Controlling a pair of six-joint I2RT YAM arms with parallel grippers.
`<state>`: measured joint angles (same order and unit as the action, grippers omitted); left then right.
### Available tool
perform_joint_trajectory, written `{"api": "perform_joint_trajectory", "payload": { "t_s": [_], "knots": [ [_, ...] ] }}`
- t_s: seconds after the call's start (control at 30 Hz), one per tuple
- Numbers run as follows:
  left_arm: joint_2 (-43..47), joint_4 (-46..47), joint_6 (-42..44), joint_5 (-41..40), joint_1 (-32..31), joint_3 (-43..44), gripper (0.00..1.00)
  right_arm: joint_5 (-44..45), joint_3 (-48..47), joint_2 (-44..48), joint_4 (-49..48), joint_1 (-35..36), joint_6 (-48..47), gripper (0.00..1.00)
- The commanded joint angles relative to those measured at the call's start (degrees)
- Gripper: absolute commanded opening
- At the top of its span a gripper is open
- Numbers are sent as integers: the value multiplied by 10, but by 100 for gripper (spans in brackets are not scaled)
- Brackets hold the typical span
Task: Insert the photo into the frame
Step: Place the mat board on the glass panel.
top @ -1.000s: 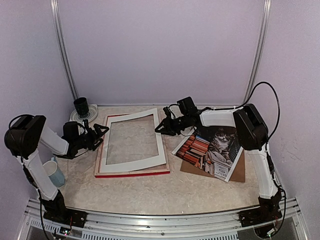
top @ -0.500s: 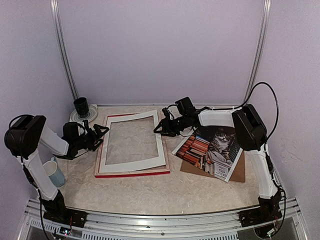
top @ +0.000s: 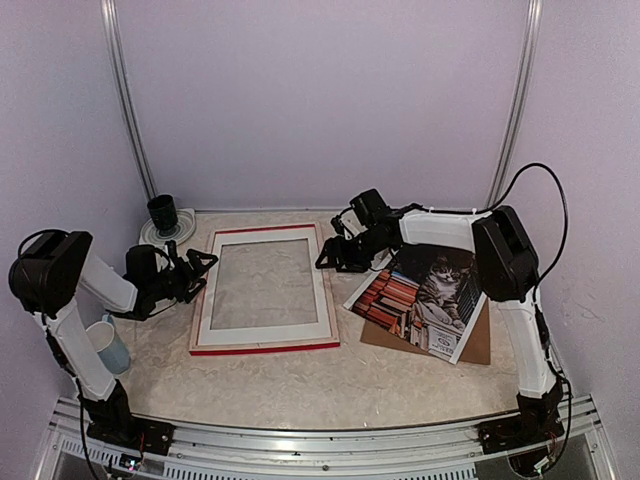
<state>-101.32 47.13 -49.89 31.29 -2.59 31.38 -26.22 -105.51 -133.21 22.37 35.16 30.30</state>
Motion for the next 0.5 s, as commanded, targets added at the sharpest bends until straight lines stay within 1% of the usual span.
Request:
{"api": "perform_joint_trajectory", "payload": {
  "t_s": [0.0,0.1,0.2,0.33,0.47],
  "knots": [
    [12,22,-1,7,5,-9,99,72,-5,76,56,8,-45,73],
    [21,27,2,4,6,-14,99,105,22,115,63,5,-62,77],
    [33,34,7,3,4,-20,99,120,65,156,58,-2,-66,81],
    [51,50,10,-2,-7,-31,99,107,164,214,10,-25,-44,87],
    [77,33,35,-11,-31,-25,99,103,249,272,-27,-51,-26,92]
  ]
}}
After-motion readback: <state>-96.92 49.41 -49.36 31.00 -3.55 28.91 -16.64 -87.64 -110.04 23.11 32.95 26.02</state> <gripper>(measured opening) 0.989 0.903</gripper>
